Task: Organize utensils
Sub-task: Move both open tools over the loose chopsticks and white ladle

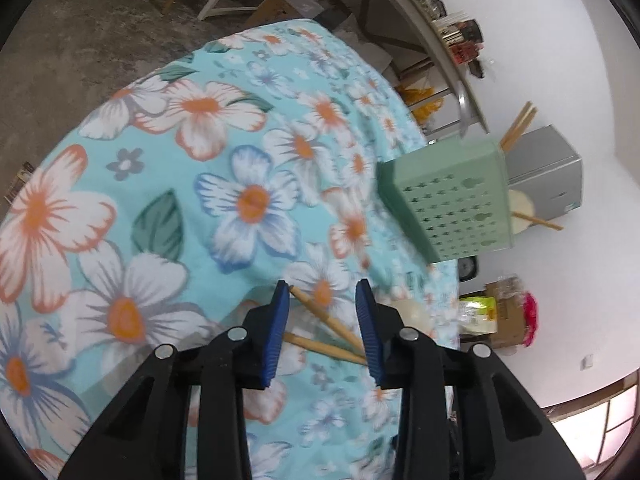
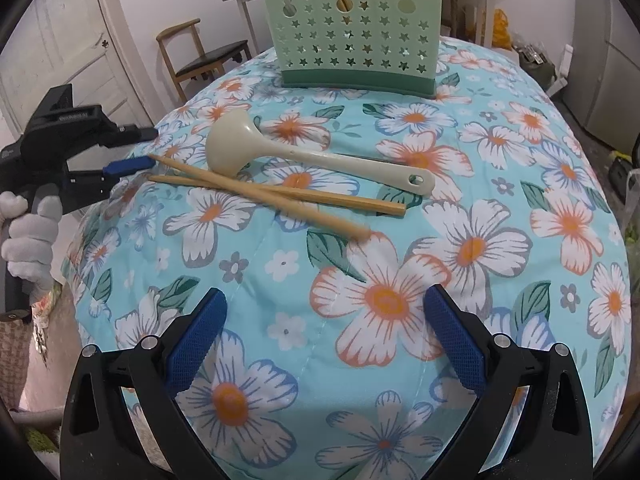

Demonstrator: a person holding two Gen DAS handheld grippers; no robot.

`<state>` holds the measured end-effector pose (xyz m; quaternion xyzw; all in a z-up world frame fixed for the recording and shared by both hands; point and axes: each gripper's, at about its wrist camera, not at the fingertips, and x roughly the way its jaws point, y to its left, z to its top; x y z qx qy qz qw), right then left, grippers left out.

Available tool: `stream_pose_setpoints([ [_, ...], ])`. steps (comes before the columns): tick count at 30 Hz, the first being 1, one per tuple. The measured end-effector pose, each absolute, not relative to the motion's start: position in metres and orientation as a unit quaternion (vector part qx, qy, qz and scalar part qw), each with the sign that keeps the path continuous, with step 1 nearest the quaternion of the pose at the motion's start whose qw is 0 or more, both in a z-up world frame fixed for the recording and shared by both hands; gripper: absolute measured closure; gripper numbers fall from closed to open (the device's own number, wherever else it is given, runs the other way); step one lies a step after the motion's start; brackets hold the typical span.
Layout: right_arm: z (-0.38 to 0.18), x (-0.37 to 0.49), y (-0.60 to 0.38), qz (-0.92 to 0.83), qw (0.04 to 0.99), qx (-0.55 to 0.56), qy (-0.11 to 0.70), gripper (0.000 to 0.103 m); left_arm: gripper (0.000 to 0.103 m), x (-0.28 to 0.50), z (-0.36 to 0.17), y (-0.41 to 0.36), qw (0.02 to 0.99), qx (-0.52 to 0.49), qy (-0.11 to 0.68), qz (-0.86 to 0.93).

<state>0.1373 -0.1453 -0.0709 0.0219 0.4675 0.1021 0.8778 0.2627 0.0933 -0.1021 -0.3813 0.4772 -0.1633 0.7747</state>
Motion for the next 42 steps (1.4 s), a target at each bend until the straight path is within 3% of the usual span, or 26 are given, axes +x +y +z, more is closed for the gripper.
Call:
stream_pose_setpoints([
  [13,-0.071,0.137,-0.146,0.104,0.879,0.026,0.465,0.008,0.071,0.274,-0.113,0.075,0.761,-0.391,0.501,-0.127],
  [20,-0.07,0.137,-0.147,0.104,0.879,0.028,0.465,0.008,0.085,0.27,-0.112,0.073,0.776,-0.378,0.492,-0.111],
  [31,-0.07,0.137,-0.146,0.1,0.88,0.027,0.463,0.008,0.085,0.254,-0.102,0.061,0.78,-0.399,0.454,-0.16],
  [33,-0.07,0.136,-0.146,0.101,0.88,0.03,0.463,0.008,0.095,0.251,-0.1,0.06,0.78,-0.399,0.453,-0.164],
  [42,-0.07,0.135,-0.15,0.114,0.88,0.033,0.461,0.008,0.093,0.219,-0.092,0.079,0.796,-0.376,0.444,-0.166],
])
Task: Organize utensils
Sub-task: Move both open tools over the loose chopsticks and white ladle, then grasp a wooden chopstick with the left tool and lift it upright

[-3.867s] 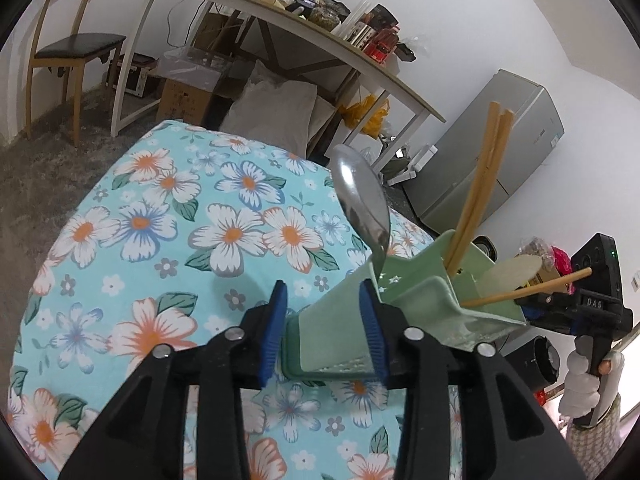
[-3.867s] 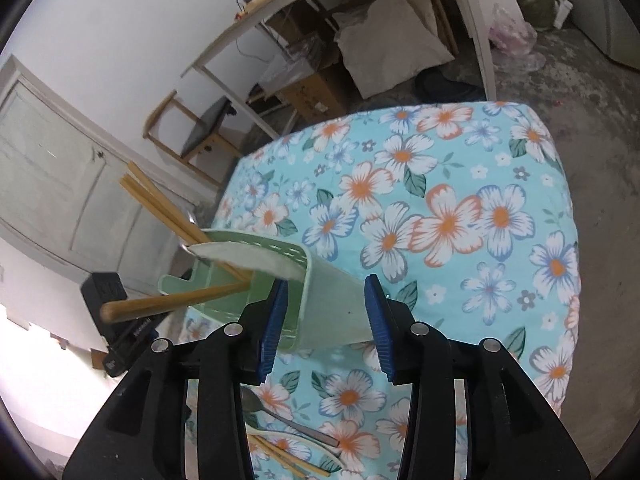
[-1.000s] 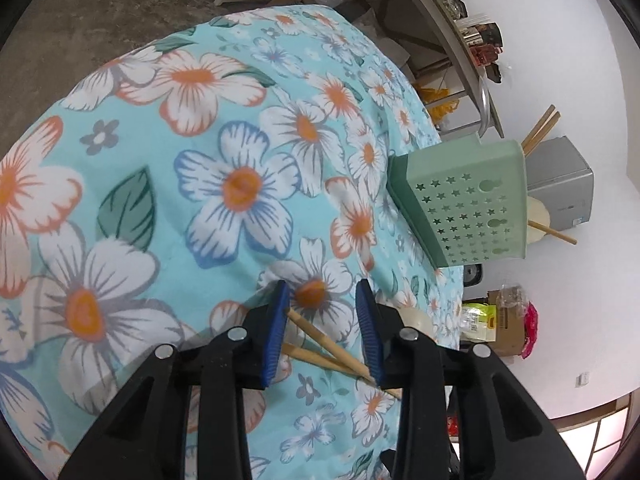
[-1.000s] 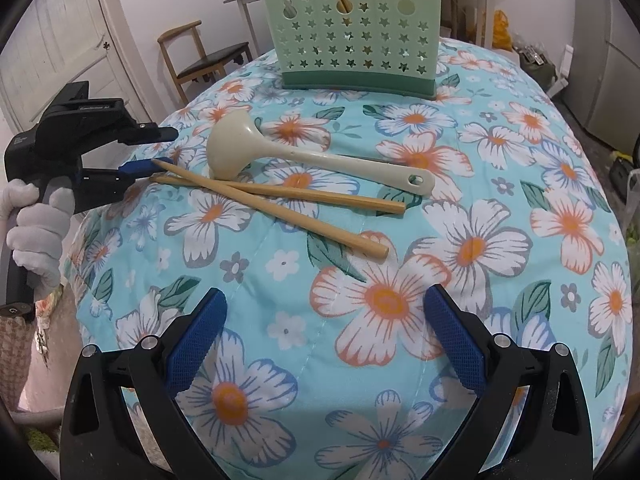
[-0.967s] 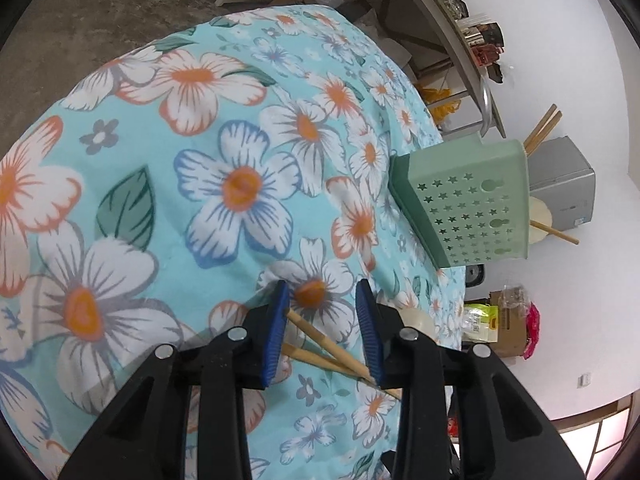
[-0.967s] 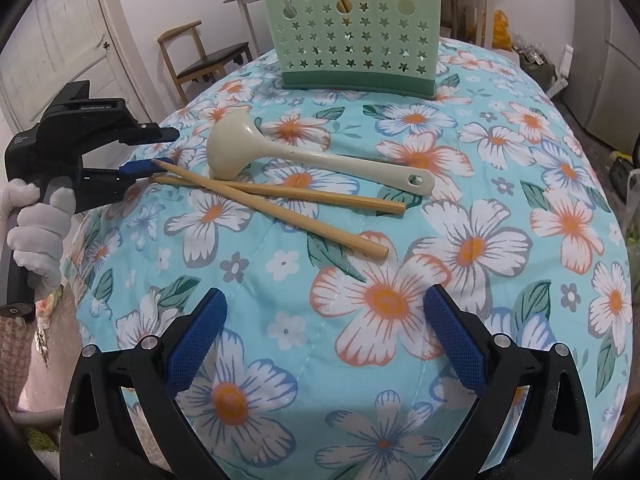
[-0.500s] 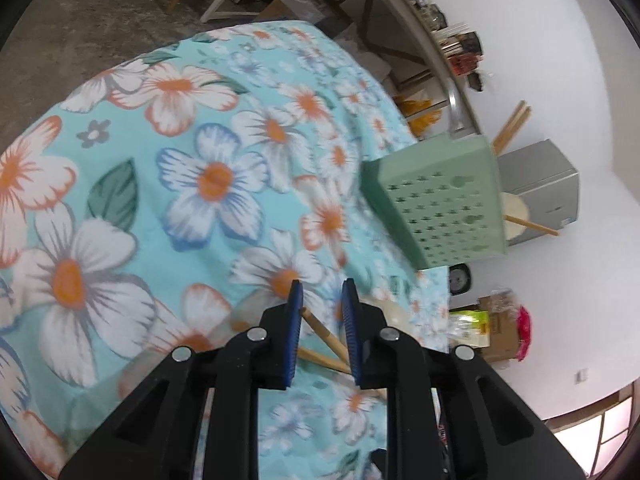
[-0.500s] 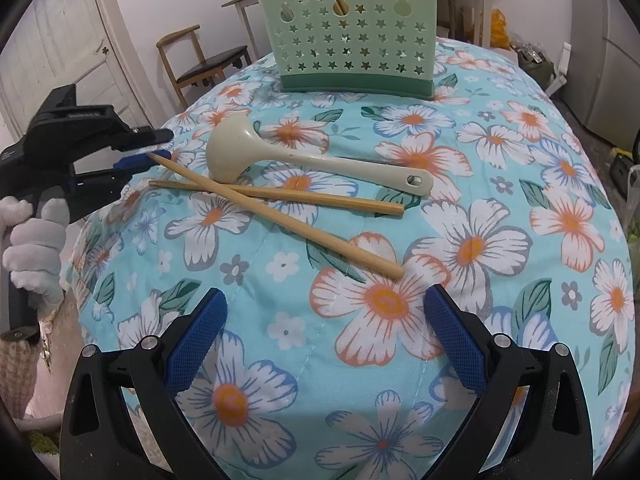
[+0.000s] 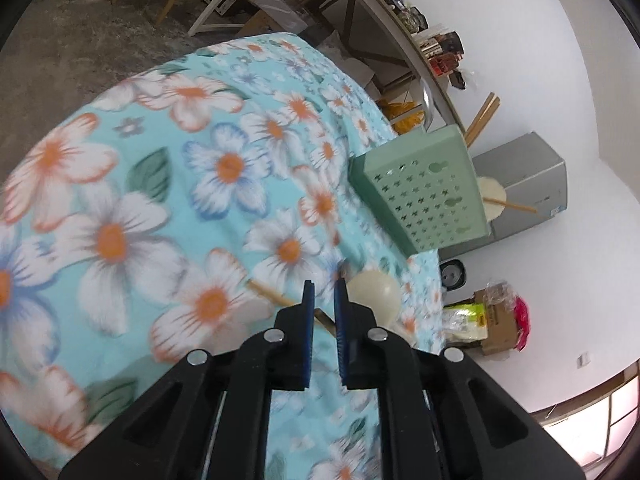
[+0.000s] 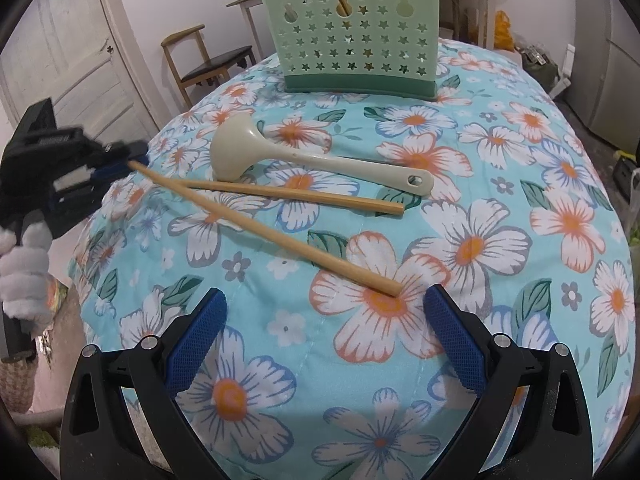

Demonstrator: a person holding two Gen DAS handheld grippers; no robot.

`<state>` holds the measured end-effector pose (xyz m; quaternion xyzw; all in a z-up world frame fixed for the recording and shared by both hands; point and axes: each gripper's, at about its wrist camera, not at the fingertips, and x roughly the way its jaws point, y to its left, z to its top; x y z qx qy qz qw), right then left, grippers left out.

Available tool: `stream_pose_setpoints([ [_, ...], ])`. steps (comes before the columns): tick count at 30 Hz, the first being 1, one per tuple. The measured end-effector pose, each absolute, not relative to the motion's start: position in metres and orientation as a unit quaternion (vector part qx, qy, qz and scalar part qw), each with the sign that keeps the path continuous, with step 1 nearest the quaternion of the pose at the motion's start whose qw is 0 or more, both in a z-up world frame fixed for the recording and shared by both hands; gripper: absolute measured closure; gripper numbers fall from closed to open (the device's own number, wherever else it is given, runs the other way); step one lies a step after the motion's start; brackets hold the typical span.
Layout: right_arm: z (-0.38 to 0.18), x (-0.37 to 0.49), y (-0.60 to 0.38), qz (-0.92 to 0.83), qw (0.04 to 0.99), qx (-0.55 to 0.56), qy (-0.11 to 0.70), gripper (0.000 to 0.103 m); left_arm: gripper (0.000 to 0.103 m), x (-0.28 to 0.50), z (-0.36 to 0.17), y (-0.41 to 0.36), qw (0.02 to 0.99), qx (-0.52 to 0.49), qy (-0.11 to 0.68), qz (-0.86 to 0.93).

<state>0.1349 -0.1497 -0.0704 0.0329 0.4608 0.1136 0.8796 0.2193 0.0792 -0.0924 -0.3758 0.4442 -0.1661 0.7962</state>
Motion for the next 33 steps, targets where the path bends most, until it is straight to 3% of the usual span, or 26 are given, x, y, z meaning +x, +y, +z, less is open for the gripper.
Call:
stream_pose_setpoints([
  [3,-0.07,0.135,-0.152,0.12,0.878,0.033,0.463,0.008,0.089,0.206,-0.094,0.084,0.812,-0.333,0.455,-0.15],
  [6,-0.069,0.134,-0.154,0.125,0.876,0.035,0.465,0.008,0.072,0.194,-0.088,0.092,0.843,-0.282,0.443,-0.119],
  [7,-0.069,0.134,-0.155,0.126,0.875,0.037,0.465,0.008,0.071,0.191,-0.084,0.093,0.853,-0.267,0.434,-0.114],
  [14,-0.067,0.134,-0.17,0.127,0.872,0.071,0.468,0.008,0.07,0.188,-0.055,0.037,0.887,-0.062,0.401,-0.219],
  [23,-0.067,0.137,-0.185,0.137,0.863,0.128,0.468,0.008,0.07,0.166,-0.07,-0.063,0.815,0.268,0.366,-0.36],
  [33,-0.067,0.138,-0.191,0.139,0.859,0.159,0.467,0.008,0.07,0.173,-0.094,-0.094,0.756,0.388,0.355,-0.39],
])
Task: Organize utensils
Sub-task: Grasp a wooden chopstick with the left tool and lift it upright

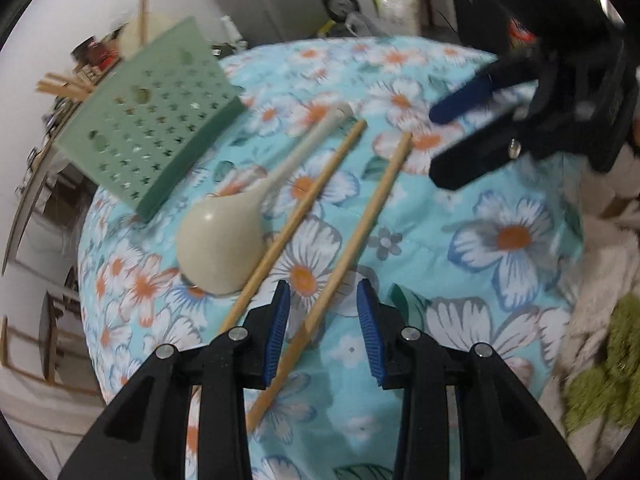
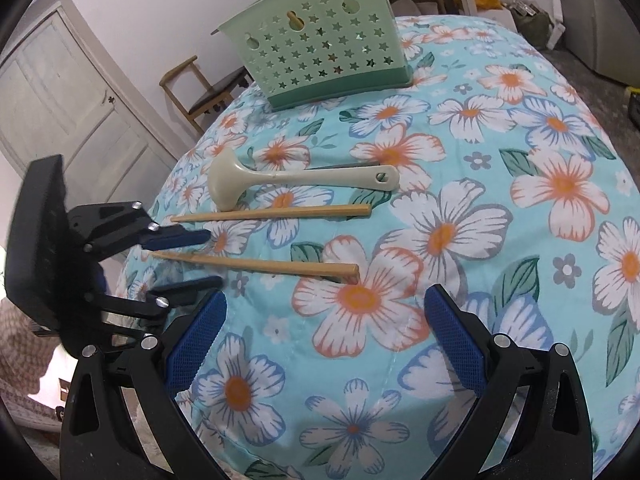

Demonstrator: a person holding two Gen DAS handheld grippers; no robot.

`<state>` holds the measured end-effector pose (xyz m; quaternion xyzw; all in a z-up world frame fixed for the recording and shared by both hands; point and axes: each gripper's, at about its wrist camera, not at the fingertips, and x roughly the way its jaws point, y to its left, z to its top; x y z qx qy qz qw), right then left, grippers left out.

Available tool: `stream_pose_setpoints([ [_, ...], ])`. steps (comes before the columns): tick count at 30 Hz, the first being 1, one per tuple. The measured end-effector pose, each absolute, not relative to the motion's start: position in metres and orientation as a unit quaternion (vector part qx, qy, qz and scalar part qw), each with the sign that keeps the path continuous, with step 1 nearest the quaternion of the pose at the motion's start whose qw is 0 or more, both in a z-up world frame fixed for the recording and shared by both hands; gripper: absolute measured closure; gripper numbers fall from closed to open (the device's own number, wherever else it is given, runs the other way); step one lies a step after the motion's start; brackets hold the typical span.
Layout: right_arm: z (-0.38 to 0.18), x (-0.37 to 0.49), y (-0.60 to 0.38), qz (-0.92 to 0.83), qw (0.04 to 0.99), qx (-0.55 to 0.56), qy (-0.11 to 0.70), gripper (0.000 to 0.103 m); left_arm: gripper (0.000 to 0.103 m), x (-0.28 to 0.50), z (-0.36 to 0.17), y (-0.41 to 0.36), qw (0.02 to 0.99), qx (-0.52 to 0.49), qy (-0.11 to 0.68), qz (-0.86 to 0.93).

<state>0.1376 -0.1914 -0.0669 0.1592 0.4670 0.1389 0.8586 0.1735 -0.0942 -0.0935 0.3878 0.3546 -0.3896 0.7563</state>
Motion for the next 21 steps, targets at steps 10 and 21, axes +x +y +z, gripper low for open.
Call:
stream_pose_setpoints([
  [10,-0.067,0.138,-0.197,0.144,0.856,0.176,0.464,0.008,0.09,0.17,-0.094,-0.103,0.738,0.399,0.351,-0.417],
  [21,-0.068,0.138,-0.207,0.16,0.847,0.215,0.46,0.008,0.097,0.151,-0.077,-0.097,0.747,0.409,0.311,-0.422],
])
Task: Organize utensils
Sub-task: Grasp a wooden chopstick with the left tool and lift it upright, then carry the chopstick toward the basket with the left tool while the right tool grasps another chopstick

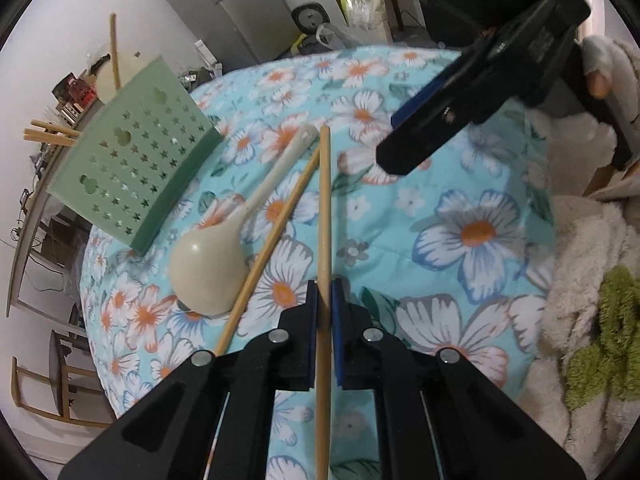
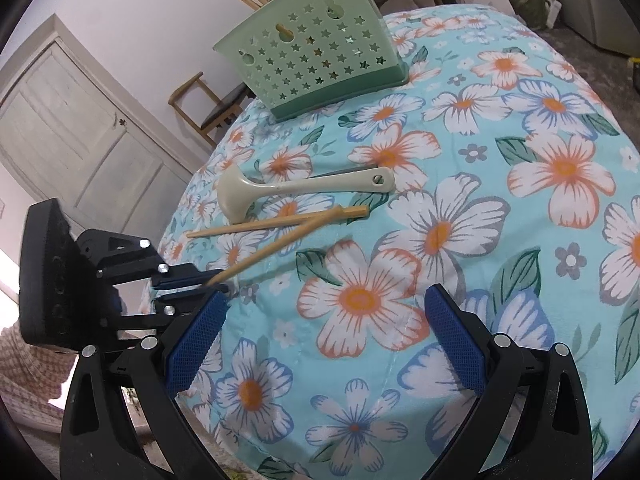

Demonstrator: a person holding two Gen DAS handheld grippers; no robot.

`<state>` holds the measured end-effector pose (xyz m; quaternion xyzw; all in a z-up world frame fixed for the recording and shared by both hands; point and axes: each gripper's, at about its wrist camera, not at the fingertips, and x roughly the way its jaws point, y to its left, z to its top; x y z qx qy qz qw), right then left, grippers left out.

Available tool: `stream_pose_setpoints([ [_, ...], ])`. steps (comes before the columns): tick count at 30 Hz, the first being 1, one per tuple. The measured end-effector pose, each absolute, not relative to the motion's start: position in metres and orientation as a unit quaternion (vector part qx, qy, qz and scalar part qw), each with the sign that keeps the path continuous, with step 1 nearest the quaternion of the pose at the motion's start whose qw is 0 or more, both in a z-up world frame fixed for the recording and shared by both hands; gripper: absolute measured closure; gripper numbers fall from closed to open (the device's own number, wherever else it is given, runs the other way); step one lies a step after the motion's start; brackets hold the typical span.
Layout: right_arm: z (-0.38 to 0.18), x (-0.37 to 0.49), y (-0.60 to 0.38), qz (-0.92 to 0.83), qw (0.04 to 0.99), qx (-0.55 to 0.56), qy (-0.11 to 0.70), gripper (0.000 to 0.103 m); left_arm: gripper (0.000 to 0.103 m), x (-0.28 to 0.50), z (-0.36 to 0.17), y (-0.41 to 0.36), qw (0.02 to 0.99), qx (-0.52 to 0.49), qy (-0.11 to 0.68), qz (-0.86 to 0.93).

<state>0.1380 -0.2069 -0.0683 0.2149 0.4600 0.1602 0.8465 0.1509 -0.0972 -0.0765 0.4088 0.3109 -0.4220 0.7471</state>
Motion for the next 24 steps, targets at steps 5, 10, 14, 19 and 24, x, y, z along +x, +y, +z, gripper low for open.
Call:
stream_pose_setpoints([
  [5,-0.069,0.137,-0.211,0.163,0.844,0.225,0.458,0.008,0.097,0.142,-0.056,-0.089,0.764,0.377,0.301,-0.428],
  [10,-0.07,0.135,-0.216,0.169,0.843,0.236,0.453,0.008,0.097,0.14,-0.032,-0.073,0.8,0.307,0.3,-0.418],
  [14,-0.069,0.134,-0.214,0.168,0.847,0.224,0.452,0.008,0.097,0.15,-0.014,-0.051,0.842,0.21,0.306,-0.391],
  [19,-0.067,0.132,-0.202,0.159,0.856,0.177,0.459,0.008,0.097,0.164,-0.002,-0.009,0.885,0.048,0.311,-0.343],
  [24,-0.067,0.134,-0.19,0.147,0.861,0.131,0.469,0.008,0.097,0.175,-0.002,0.028,0.898,-0.078,0.31,-0.303],
])
